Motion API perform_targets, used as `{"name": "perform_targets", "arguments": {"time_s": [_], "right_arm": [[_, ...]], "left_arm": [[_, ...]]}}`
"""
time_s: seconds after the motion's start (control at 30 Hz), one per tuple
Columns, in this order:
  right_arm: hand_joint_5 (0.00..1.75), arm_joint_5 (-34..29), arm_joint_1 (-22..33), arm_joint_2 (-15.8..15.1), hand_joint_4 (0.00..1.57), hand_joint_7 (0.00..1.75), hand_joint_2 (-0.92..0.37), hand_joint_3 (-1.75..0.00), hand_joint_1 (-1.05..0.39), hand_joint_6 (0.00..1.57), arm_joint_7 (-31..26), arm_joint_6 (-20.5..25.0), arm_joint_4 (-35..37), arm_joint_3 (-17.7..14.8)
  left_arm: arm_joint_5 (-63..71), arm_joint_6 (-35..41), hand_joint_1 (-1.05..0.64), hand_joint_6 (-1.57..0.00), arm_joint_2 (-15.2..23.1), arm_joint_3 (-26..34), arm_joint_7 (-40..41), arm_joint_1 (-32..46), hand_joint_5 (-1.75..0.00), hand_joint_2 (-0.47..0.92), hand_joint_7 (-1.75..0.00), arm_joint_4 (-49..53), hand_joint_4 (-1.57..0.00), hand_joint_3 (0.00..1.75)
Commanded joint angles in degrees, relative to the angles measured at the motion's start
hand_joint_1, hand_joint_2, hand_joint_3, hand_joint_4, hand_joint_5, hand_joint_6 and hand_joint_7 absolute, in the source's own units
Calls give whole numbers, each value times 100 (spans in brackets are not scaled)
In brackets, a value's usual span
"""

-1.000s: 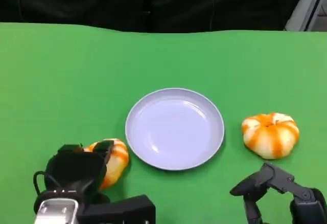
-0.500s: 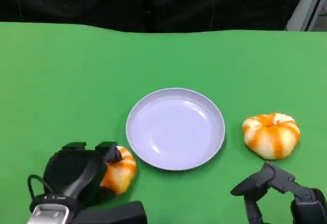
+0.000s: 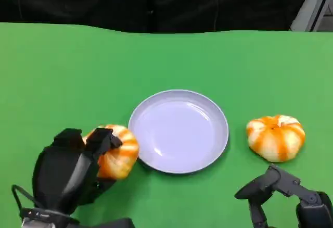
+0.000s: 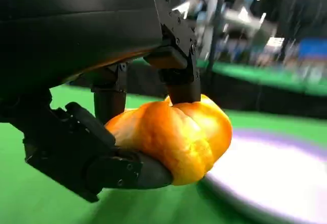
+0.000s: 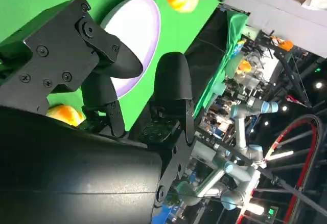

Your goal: Grasp the bread from the table and place it into the plate.

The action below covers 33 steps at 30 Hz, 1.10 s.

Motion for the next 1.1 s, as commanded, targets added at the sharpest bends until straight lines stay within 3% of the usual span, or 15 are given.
{"name": "perform_targets", "arguments": {"time_s": [0.03,0.23,0.6,0.87,1.1], "right_arm": [[157,5,-20,-55,69,122,-35,-128,-5,76,-36,-28,-7,-30],[157,40,-12,-50,69,122,-35,-128,-5,76,-20,-16,-8,-24],[157,-17,-11,-26,70,122,-33,-131,-5,76,-50,-12,4,7],[157,-15,-3,-25,69,121,-34,-130,-8,76,-48,-26,18,28],[157,-58,6,-11,69,121,-34,-129,-7,76,-71,-25,17,44]], "left_arm": [[-60,-489,-16,-90,185,46,517,-92,-175,31,-132,127,-94,125],[52,-574,-18,-88,153,13,700,-184,-175,26,-142,102,-97,134],[-118,-391,-19,-90,-418,-334,-119,-1270,-175,24,-141,478,-97,142],[-180,-420,-20,-83,-555,-483,-247,-1569,-175,25,-158,761,-97,138],[-200,-456,-22,-80,-708,-659,-393,-1842,-175,28,-158,1082,-96,133]]}}
